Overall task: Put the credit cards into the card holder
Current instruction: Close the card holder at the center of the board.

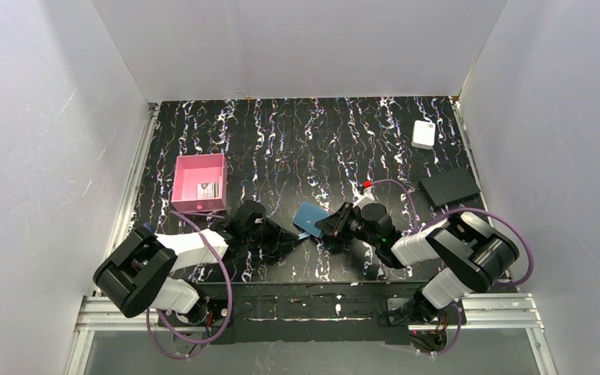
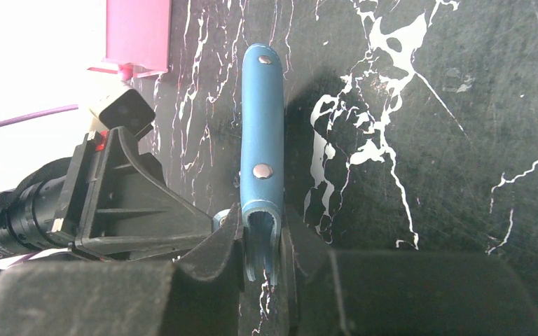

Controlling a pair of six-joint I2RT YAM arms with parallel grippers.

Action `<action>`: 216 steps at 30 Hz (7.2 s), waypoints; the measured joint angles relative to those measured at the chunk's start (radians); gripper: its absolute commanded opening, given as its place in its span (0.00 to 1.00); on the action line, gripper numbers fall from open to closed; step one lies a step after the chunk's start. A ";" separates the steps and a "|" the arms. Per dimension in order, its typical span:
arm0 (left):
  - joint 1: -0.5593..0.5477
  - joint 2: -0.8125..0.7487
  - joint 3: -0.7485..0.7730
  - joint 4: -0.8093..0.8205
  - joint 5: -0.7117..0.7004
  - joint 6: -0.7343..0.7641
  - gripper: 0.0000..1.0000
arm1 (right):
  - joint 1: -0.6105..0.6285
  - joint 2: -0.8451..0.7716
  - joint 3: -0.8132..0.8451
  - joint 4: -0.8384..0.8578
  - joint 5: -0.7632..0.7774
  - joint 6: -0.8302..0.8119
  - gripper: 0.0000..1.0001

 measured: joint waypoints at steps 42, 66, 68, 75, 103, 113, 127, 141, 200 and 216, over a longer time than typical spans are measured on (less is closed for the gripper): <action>0.000 0.045 0.222 -0.226 -0.073 0.291 0.00 | 0.147 -0.060 0.081 -0.150 0.114 -0.299 0.01; 0.026 0.070 0.239 -0.279 -0.077 0.319 0.00 | 0.204 -0.064 0.085 -0.158 0.205 -0.343 0.01; 0.026 0.070 0.239 -0.278 -0.077 0.324 0.00 | 0.206 -0.064 0.085 -0.158 0.209 -0.345 0.01; 0.026 0.070 0.240 -0.273 -0.076 0.335 0.00 | 0.210 -0.064 0.085 -0.158 0.216 -0.346 0.01; 0.026 0.070 0.257 -0.281 -0.077 0.387 0.00 | 0.211 -0.054 0.088 -0.151 0.216 -0.343 0.01; 0.027 0.124 0.304 -0.304 -0.061 0.400 0.00 | 0.211 -0.048 0.091 -0.151 0.222 -0.359 0.01; 0.034 0.198 0.413 -0.398 -0.056 0.460 0.00 | 0.204 -0.001 0.061 -0.045 0.248 -0.305 0.01; 0.049 0.366 0.638 -0.613 0.011 0.594 0.00 | 0.176 0.080 0.004 0.111 0.238 -0.189 0.01; -0.178 0.807 1.339 -1.229 -0.349 0.547 0.00 | -0.070 -0.343 -0.009 -0.502 0.062 -0.207 0.98; -0.179 0.784 1.297 -1.186 -0.348 0.556 0.00 | -0.071 -0.332 0.011 -0.532 0.087 -0.322 0.34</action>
